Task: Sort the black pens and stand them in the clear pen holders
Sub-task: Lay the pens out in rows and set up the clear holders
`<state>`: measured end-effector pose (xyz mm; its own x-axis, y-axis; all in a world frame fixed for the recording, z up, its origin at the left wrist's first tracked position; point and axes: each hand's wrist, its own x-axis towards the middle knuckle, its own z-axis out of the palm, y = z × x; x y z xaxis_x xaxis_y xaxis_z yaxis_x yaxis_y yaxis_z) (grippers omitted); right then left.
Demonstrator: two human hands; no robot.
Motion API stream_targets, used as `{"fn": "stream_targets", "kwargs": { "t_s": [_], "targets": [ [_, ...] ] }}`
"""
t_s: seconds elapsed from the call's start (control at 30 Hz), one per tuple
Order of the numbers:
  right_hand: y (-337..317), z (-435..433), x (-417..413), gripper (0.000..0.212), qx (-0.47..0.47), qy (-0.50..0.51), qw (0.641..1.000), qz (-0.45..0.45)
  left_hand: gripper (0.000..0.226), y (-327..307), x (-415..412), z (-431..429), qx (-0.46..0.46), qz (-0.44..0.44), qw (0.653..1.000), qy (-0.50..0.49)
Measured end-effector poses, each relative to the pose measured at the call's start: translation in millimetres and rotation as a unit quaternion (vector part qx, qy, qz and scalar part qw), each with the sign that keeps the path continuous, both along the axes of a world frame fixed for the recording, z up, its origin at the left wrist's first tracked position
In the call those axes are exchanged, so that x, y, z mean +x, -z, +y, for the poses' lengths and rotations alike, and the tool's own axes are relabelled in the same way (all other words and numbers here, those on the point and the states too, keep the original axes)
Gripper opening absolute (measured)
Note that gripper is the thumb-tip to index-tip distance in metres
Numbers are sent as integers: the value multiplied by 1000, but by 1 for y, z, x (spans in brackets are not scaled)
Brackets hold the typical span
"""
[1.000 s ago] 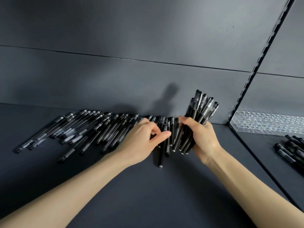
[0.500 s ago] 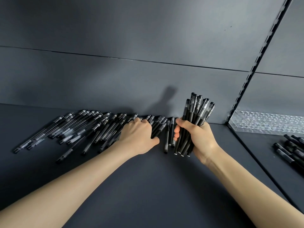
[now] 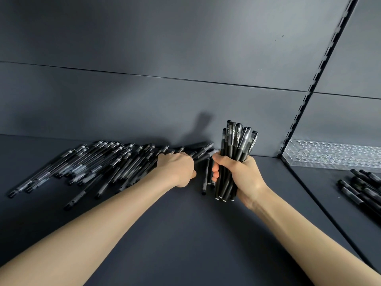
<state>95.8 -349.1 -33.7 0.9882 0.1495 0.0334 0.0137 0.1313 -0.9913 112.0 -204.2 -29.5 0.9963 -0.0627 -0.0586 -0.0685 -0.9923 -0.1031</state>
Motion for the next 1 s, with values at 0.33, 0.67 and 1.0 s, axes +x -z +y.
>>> {"fn": "stream_targets", "kwargs": {
  "t_s": [0.33, 0.67, 1.0],
  "targets": [
    [-4, 4, -3, 14, 22, 3, 1000, -8, 31, -23, -31, 23, -421, -18, 906, 44],
    [-20, 11, -21, 35, 6, -61, 994, -87, 24, -7, -65, 31, -727, 158, 658, 116],
    [-33, 20, -26, 16, 21, -14, 996, -91, 19, -8, -69, 30, -737, 128, 659, 81]
  ]
}}
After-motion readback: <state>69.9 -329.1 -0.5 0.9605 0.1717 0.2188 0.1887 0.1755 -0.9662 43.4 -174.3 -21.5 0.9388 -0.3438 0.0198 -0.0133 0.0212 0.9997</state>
